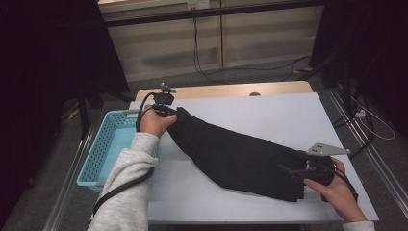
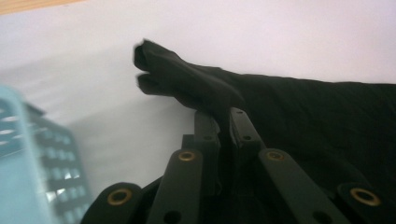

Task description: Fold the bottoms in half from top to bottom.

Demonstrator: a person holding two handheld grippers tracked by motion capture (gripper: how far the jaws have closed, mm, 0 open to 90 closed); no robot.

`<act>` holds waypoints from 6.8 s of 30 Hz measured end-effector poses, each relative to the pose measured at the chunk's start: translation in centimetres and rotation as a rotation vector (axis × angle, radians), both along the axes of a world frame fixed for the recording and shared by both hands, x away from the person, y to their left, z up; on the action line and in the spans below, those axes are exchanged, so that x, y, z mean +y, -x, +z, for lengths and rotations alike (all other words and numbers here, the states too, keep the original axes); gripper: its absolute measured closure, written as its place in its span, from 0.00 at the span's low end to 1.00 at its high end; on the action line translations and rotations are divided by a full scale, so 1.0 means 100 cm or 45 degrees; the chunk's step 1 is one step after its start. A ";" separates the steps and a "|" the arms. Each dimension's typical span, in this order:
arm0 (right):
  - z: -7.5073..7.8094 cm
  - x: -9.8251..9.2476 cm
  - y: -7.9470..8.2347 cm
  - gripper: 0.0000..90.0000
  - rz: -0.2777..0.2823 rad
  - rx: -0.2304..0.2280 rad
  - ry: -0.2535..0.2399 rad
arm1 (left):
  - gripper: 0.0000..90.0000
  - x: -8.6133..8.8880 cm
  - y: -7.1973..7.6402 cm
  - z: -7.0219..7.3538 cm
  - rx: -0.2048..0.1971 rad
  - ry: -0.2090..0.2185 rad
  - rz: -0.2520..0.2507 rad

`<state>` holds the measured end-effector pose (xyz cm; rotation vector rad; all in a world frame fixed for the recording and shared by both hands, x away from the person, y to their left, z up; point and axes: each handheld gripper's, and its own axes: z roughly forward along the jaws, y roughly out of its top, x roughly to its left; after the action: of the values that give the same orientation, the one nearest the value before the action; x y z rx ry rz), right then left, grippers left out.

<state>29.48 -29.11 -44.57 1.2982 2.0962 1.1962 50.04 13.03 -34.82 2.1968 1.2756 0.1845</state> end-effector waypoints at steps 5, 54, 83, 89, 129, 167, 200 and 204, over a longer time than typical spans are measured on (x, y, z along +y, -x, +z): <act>-0.001 0.003 0.000 0.11 0.011 0.003 0.001 | 0.93 -0.010 0.007 -0.001 -0.004 0.033 -0.037; -0.003 0.011 0.000 0.11 0.041 0.012 0.013 | 0.93 -0.069 0.042 -0.046 0.033 0.191 -0.213; -0.002 0.006 0.000 0.12 0.027 0.006 0.010 | 0.93 -0.082 0.054 -0.058 0.063 0.245 -0.259; -0.001 0.006 0.001 0.12 0.027 -0.001 0.011 | 0.93 -0.087 0.059 -0.051 0.046 0.320 -0.261; -0.001 0.062 -0.038 0.14 0.102 0.006 0.026 | 0.22 -0.020 0.080 -0.077 -0.155 0.215 -0.162; 0.000 0.112 -0.063 0.47 0.334 0.079 0.054 | 0.17 0.000 0.104 -0.104 -0.151 0.168 -0.127; -0.009 0.080 -0.026 0.62 0.291 0.140 0.110 | 0.17 0.001 0.107 -0.098 -0.165 0.183 -0.122; -0.009 0.082 -0.032 0.62 0.245 0.102 0.087 | 0.17 0.001 0.107 -0.098 -0.168 0.181 -0.120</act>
<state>32.65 -20.88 -45.43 1.1531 2.3430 1.1548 39.35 13.15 -44.63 2.0818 1.0780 0.1917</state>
